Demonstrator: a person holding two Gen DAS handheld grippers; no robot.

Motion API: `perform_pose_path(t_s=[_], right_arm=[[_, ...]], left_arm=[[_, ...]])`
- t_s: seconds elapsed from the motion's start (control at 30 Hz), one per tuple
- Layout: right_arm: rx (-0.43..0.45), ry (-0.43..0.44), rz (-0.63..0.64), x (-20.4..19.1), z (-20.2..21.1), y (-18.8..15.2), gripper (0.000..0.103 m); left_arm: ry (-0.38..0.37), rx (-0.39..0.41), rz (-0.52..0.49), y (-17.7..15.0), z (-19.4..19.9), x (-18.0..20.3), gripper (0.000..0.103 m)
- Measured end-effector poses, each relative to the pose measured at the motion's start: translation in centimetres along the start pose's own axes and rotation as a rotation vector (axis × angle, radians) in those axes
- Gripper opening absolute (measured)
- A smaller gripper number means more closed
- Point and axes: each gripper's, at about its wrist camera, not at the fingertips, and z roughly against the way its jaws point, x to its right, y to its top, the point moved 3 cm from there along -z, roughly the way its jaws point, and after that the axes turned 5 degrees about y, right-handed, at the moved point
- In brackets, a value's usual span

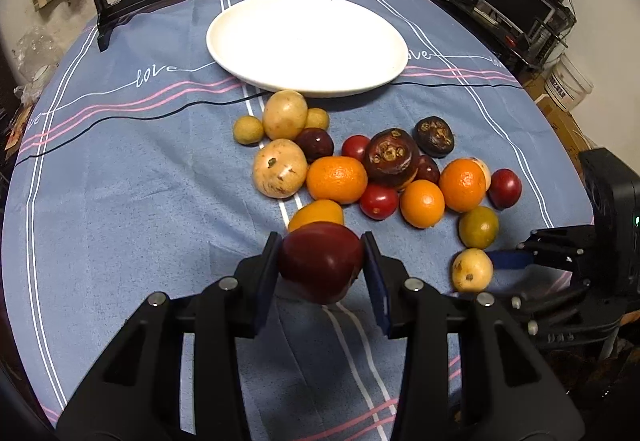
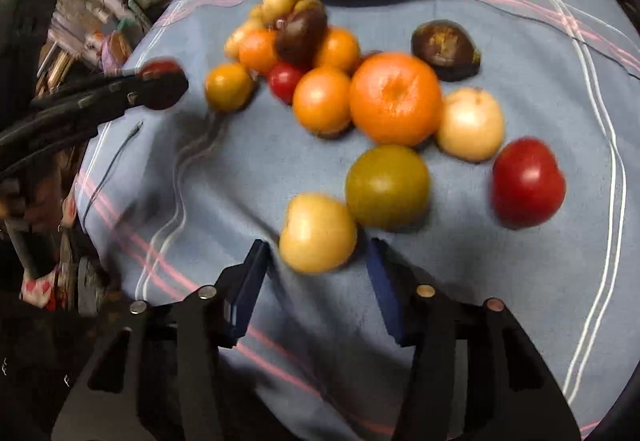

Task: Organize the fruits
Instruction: 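Carry both fruits over the white plate and open both grippers to release them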

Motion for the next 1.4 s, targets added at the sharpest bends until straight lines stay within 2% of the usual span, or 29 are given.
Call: perform_pose_path(t_s=[0.17,0.27,0.37,0.57,0.63,0.7,0.8,0.9,1.0,1.27,1.3,1.33,1.37,1.4], right_arm=[[0.030,0.027,-0.001,-0.6,1.6,0.0,0.036],[0.057,0.058,0.007,-1.1,3.8,1.0,0.035],[0.122,0.054,0.052,-1.7,6.7,3.8,0.035],[0.228,-0.018,0.163,-0.4,10.0,12.8,0.035],[0.247,-0.059,0.177,1.1,8.9,16.9,0.035],[0.231,-0.063,0.161,3.1,6.5,20.8,0.035],[0.194,-0.116,0.183,5.5,2.7,24.4,0.035],[0.165,-0.143,0.214,7.1,0.1,26.5,0.035],[0.155,-0.158,0.238,7.8,-0.9,27.6,0.035],[0.115,-0.183,0.310,7.8,-2.5,28.4,0.036],[0.118,-0.191,0.309,7.8,-2.6,28.4,0.039],[0.128,-0.197,0.315,7.8,-2.6,28.4,0.039],[0.141,-0.205,0.323,7.8,-2.6,28.6,0.039],[0.160,-0.213,0.332,7.7,-2.4,28.4,0.039]], left_arm=[[-0.027,0.020,-0.010,0.7,0.6,0.1,0.041],[-0.069,0.054,0.000,2.2,1.6,0.1,0.041],[-0.093,0.092,0.011,4.3,2.3,-0.2,0.041],[-0.059,0.183,0.019,11.4,2.0,-0.8,0.041],[-0.018,0.201,0.020,14.1,0.5,-0.9,0.041],[0.027,0.189,0.014,16.5,-2.1,-1.1,0.041],[0.100,0.145,0.000,18.6,-6.1,-1.1,0.041],[0.153,0.116,-0.012,19.3,-8.7,-1.2,0.041],[0.159,0.086,0.009,19.3,-10.2,-1.7,0.041],[0.211,0.119,-0.033,18.8,-11.4,-1.0,0.042],[0.223,0.125,-0.033,18.7,-11.6,-0.9,0.044],[0.222,0.132,-0.034,18.6,-11.7,-0.8,0.057],[0.229,0.147,-0.034,18.5,-11.6,-0.7,0.065],[0.250,0.173,-0.038,18.3,-11.5,-0.6,0.065]])
